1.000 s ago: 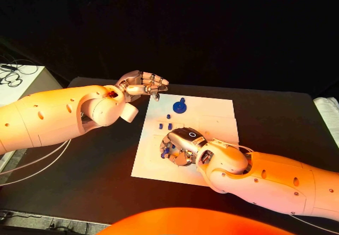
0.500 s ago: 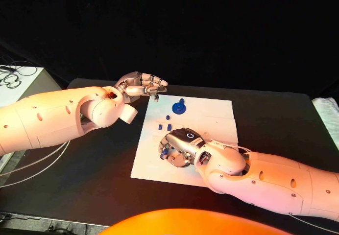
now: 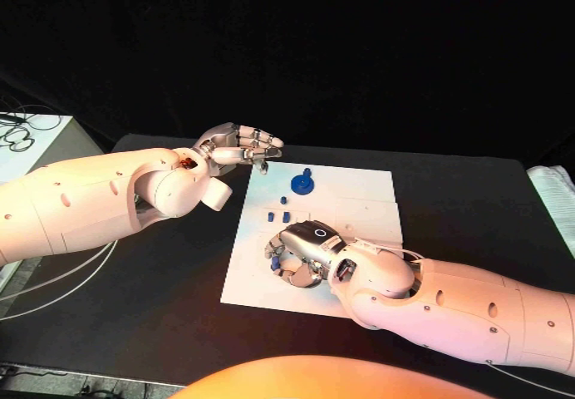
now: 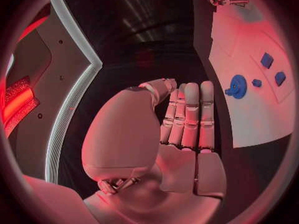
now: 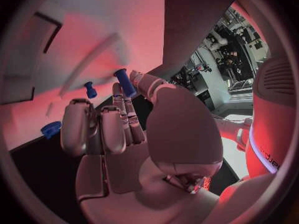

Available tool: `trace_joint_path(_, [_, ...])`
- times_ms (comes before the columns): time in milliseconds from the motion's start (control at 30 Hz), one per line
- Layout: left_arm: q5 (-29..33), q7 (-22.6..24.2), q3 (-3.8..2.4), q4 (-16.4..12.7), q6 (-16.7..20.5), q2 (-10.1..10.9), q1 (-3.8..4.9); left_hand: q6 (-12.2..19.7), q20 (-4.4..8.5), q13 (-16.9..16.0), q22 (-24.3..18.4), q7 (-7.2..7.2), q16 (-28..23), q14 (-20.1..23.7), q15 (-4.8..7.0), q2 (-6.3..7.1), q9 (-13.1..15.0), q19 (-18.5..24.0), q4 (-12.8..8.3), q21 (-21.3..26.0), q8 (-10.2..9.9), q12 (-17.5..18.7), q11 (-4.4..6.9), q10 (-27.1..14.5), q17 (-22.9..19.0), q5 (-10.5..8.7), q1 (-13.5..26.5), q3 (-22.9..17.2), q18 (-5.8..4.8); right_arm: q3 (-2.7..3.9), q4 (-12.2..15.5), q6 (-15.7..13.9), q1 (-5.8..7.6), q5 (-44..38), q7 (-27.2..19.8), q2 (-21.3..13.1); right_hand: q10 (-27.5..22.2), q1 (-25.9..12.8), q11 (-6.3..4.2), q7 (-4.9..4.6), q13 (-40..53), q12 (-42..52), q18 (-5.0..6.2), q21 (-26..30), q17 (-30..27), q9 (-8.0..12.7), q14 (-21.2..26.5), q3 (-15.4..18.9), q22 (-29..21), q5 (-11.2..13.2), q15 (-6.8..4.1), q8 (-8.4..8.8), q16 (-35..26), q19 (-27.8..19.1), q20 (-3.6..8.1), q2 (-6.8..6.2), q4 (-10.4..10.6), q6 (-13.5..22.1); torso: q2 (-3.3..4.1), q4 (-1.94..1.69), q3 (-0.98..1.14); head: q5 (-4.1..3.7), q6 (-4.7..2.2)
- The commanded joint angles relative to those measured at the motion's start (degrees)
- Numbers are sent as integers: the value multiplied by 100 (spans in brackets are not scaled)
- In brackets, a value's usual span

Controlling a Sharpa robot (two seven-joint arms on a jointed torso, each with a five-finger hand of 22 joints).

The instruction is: Assemble the parts on the task board

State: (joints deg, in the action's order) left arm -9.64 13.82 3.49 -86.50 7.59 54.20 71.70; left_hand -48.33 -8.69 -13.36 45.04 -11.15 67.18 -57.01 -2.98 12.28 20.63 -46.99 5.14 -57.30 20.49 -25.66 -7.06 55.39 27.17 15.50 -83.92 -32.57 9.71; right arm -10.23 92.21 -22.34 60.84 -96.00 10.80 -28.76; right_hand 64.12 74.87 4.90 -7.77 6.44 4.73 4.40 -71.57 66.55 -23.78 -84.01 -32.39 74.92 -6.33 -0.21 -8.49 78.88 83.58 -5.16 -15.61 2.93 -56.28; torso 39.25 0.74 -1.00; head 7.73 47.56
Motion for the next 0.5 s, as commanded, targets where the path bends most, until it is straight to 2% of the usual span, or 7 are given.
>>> trace_joint_path(33, [35, 8, -4, -8, -95, -5, 3, 28, -2, 7, -5, 1, -23, 1, -16, -40, -6, -12, 30, 36, 24, -33, -17, -42, 2, 4, 37, 12, 86, -2, 0, -23, -5, 42, -123, -10, -66, 5, 12, -7, -8, -12, -10, 46, -17, 8, -132, 57, 4, -34, 29, 42, 6, -22, -37, -30, 7, 57, 3, -2, 4, -7, -1])
trace_joint_path(200, [35, 5, -4, -6, -96, -4, 3, 28, -2, 7, -5, 1, -23, 1, -16, -40, -6, -12, 30, 36, 24, -33, -17, -42, 2, 4, 37, 12, 86, -3, 8, -214, -5, 40, -121, -43, -401, 49, 65, 12, -57, -5, 71, 441, -256, 39, -37, 306, -292, -40, 83, 125, -122, -169, -74, 26, -9, 158, 4, 1, 4, -11, -10])
trace_joint_path(233, [35, 5, -4, -5, -98, -5, 3, 28, -2, 7, -5, 1, -23, 1, -16, -40, -6, -12, 30, 36, 24, -33, -17, -42, 2, 4, 37, 12, 86, -3, 23, -299, -5, 42, -130, -69, -734, 170, 134, 38, -115, 0, 146, 842, -452, 75, 55, 707, -593, -59, 131, 203, -227, -318, -126, 123, -3, 257, 3, 2, 4, -19, -17])
trace_joint_path(267, [35, 5, -4, -4, -100, -6, 3, 28, -2, 7, -5, 1, -23, 1, -16, -40, -6, -12, 30, 36, 24, -33, -17, -42, 2, 4, 37, 12, 86, -3, 43, -366, -5, 47, -143, -96, -915, 400, 183, 56, -135, 133, 164, 932, -483, 100, 95, 1319, -653, -91, 202, 240, -231, -337, -172, 339, 70, 270, 1, 1, 3, -27, -23])
trace_joint_path(367, [35, 7, -4, 3, -102, -9, 3, 28, -2, 7, -5, 1, -23, 1, -16, -40, -6, -12, 30, 36, 24, -33, -17, -42, 2, 4, 37, 12, 86, 3, 153, -552, -2, 126, -203, -223, -1416, 966, 235, 136, -185, 413, 283, 1633, -781, 217, 264, 2172, -1183, -118, 253, 404, -336, -531, -233, 318, 668, 472, -5, -2, 5, -67, -42])
trace_joint_path(467, [36, 10, -3, 10, -106, -12, 2, 28, -2, 7, -5, 1, -23, 1, -16, -40, -6, -12, 30, 36, 24, -33, -17, -42, 2, 4, 37, 12, 86, 43, 342, -767, 34, 385, -338, -447, -1557, 1301, 244, 139, -178, 696, 286, 1706, -847, 270, 284, 2664, -1243, -235, 232, 441, -322, -491, -229, 249, 1314, 576, -13, 2, 3, -114, -62])
trace_joint_path(500, [38, 11, -3, 12, -106, -11, 2, 28, -2, 7, -5, 1, -23, 1, -16, -40, -6, -12, 30, 36, 24, -33, -17, -42, 2, 4, 37, 12, 86, 60, 418, -845, 70, 573, -418, -547, -1543, 1323, 238, 139, -171, 749, 282, 1688, -836, 277, 276, 2723, -1229, -226, 226, 444, -310, -475, -226, 240, 1367, 591, -18, 8, 2, -142, -74])
